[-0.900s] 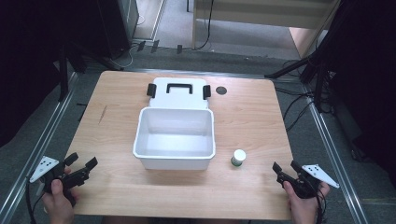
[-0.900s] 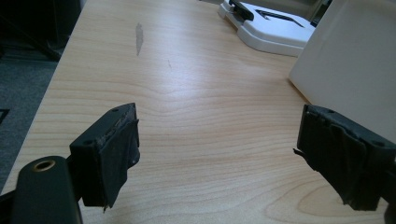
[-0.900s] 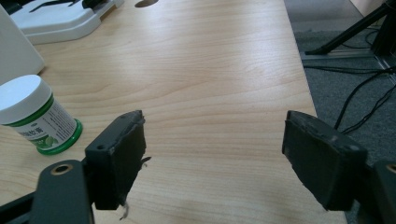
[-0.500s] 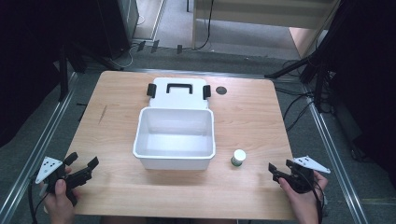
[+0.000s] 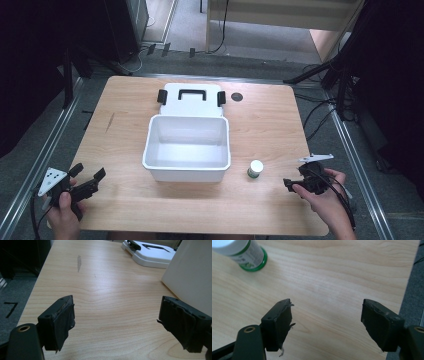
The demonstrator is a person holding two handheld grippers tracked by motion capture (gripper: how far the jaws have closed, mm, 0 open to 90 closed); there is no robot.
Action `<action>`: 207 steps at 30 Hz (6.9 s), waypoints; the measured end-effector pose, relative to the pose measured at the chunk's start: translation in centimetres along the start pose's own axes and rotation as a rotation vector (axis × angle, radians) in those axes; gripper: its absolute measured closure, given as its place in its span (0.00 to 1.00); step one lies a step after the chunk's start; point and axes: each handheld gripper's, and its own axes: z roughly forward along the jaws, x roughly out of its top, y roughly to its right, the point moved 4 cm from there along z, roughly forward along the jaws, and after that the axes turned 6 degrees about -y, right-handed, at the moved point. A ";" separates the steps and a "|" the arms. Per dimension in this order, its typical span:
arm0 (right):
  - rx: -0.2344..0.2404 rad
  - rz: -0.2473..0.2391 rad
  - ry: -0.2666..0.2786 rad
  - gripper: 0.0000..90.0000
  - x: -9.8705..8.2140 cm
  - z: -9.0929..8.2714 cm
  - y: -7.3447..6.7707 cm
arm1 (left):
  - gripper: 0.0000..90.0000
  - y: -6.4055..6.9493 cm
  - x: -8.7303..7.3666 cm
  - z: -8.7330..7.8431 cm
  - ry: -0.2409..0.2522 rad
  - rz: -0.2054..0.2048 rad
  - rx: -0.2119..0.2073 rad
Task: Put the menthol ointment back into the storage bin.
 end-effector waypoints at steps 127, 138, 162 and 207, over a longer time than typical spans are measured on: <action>0.123 -0.292 -0.271 0.57 19.9 -10.2 -14.7 | 0.16 1.0 0.0 0.5 -0.040 0.090 0.032; 0.146 -0.335 -0.268 0.57 20.6 -9.8 -16.9 | 0.16 1.0 0.0 0.6 -0.041 0.090 0.033; 0.189 -0.428 -0.305 0.57 20.7 -6.3 -21.2 | 0.16 1.0 0.0 0.7 -0.042 0.094 0.037; 0.156 -0.454 -0.419 0.57 18.4 2.7 -23.5 | 0.17 1.1 0.0 0.7 -0.050 0.099 0.039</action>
